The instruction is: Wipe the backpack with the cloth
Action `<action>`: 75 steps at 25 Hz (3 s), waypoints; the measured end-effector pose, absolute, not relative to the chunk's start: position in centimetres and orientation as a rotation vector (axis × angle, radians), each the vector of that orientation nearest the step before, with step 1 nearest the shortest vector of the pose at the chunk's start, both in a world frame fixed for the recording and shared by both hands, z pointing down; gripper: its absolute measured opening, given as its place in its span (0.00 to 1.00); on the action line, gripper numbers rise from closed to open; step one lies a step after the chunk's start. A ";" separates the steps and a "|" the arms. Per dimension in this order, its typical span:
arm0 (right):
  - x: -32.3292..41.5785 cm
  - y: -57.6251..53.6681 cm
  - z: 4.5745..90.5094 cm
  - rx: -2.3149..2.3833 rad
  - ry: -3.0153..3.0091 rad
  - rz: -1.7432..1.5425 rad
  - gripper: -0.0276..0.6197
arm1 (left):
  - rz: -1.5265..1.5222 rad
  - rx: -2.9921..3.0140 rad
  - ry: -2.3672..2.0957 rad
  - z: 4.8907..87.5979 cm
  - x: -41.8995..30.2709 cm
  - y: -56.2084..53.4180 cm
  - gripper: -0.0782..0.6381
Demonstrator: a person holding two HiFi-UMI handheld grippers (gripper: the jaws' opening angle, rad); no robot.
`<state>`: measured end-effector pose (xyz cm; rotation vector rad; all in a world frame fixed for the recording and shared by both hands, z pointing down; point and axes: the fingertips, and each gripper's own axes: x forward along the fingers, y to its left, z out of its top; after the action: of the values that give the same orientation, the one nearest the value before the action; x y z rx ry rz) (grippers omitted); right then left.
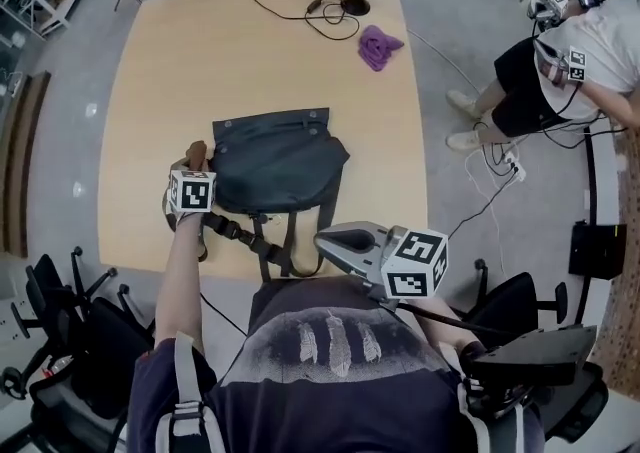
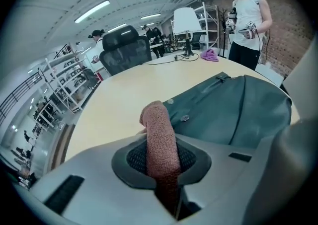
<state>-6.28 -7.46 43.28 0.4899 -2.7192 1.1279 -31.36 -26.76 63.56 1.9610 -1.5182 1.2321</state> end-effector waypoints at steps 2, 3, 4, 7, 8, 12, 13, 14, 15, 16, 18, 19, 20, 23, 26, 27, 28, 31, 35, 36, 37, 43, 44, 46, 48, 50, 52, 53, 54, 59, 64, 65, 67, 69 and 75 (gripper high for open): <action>-5.8 -7.3 43.4 0.525 -2.724 1.147 0.05 | 1.289 1.980 -1.494 64.3 -29.2 -27.1 0.19; -5.5 -7.3 43.5 0.543 -2.725 1.157 0.05 | 1.330 1.977 -1.488 64.5 -28.6 -27.3 0.19; -5.1 -7.2 43.6 0.554 -2.724 1.164 0.05 | 1.373 1.967 -1.481 64.8 -28.3 -27.3 0.19; -3.9 -6.9 43.9 0.562 -2.725 1.169 0.05 | 1.429 1.959 -1.405 64.9 -27.3 -27.1 0.19; -3.6 -6.8 43.9 0.574 -2.727 1.173 0.05 | 1.416 1.977 -1.366 64.8 -26.4 -27.3 0.19; -2.5 -6.7 43.6 0.661 -2.744 1.179 0.05 | 1.429 2.061 -1.243 64.5 -21.3 -28.8 0.19; -2.1 -6.7 43.6 0.683 -2.744 1.175 0.05 | 1.443 2.083 -1.225 64.5 -19.9 -29.4 0.19; -1.7 -6.7 43.6 0.708 -2.741 1.171 0.05 | 1.465 2.110 -1.209 64.4 -18.6 -30.1 0.19; -1.4 -6.7 43.8 0.731 -2.738 1.171 0.05 | 1.491 2.137 -1.184 64.3 -17.3 -30.5 0.19; -1.1 -6.6 43.9 0.749 -2.735 1.171 0.05 | 1.516 2.160 -1.149 64.3 -16.1 -30.6 0.19; -0.5 -6.6 44.0 0.763 -2.733 1.173 0.05 | 1.565 2.185 -1.098 64.2 -14.0 -30.8 0.19; -0.1 -6.6 43.9 0.764 -2.732 1.174 0.05 | 1.560 2.193 -1.070 64.4 -12.7 -30.7 0.19; 0.3 -6.5 43.8 0.764 -2.730 1.175 0.05 | 1.541 2.201 -1.044 64.5 -11.3 -30.7 0.19; 1.5 -5.8 43.6 0.773 -2.718 1.173 0.05 | 1.539 2.242 -0.994 64.3 -7.2 -31.0 0.19; 2.6 -5.4 43.5 0.803 -2.714 1.173 0.05 | 1.583 2.302 -0.926 63.9 -3.8 -31.2 0.19; 3.0 -5.4 43.5 0.814 -2.715 1.175 0.05 | 1.560 2.324 -0.889 63.7 -2.6 -31.1 0.19; 3.2 -5.5 43.4 0.822 -2.716 1.178 0.05 | 1.506 2.345 -0.839 63.3 -1.3 -30.7 0.19; 3.3 -5.4 43.3 0.828 -2.721 1.179 0.05 | 1.209 2.384 -0.665 61.0 3.3 -28.7 0.19; 3.5 -4.5 43.2 0.768 -2.737 1.162 0.05 | 0.697 2.308 -0.627 56.1 6.9 -26.9 0.19; 3.8 -4.1 43.3 0.752 -2.742 1.161 0.05 | 0.570 2.264 -0.630 55.2 7.4 -26.6 0.19; 4.2 -3.8 43.4 0.743 -2.746 1.163 0.05 | 0.458 2.213 -0.629 54.6 7.8 -26.5 0.19; 3.0 -4.8 43.7 0.683 -2.744 1.180 0.05 | 0.540 2.102 -0.819 57.9 3.9 -26.1 0.19; 2.4 -4.7 43.7 0.661 -2.742 1.182 0.05 | 0.631 2.105 -0.871 59.0 2.5 -25.7 0.19; 1.4 -4.6 43.7 0.616 -2.736 1.175 0.05 | 0.717 2.109 -0.924 60.0 0.5 -25.1 0.19; 0.7 -4.5 43.6 0.568 -2.729 1.157 0.05 | 0.758 2.134 -0.952 60.0 -0.2 -25.0 0.19; 0.1 -4.3 43.6 0.524 -2.722 1.138 0.05 | 0.835 2.170 -0.965 60.2 -0.5 -24.7 0.19; -0.2 -3.9 43.7 0.497 -2.715 1.122 0.04 | 0.889 2.208 -0.981 60.5 -0.6 -24.4 0.19; -0.3 -3.8 43.7 0.489 -2.712 1.118 0.05 | 0.899 2.228 -0.990 60.5 -0.6 -24.3 0.19; -0.2 -3.7 43.8 0.483 -2.710 1.118 0.05 | 0.911 2.247 -0.997 60.4 -0.5 -24.2 0.19; 0.2 -3.6 43.9 0.490 -2.721 1.168 0.05 | 1.017 2.302 -1.062 60.4 -2.1 -23.4 0.19; -0.4 -3.6 44.4 0.423 -2.709 1.180 0.05 | 1.020 2.279 -1.154 60.2 -5.6 -22.6 0.19; -0.8 -3.6 44.4 0.404 -2.708 1.175 0.05 | 1.040 2.277 -1.178 60.3 -6.7 -22.3 0.19; -1.4 -3.5 44.4 0.368 -2.707 1.163 0.05 | 1.003 2.261 -1.224 60.4 -9.0 -21.9 0.19; -1.9 -3.5 44.3 0.336 -2.705 1.151 0.05 | 0.924 2.228 -1.266 60.0 -10.8 -21.5 0.19; -3.0 -3.9 44.4 0.298 -2.697 1.145 0.05 | 1.004 2.131 -1.422 60.6 -16.8 -20.5 0.19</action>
<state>-2.97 -3.88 44.43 0.2980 -2.6971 1.1447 -16.78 -20.47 60.61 2.1315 -1.4224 1.0037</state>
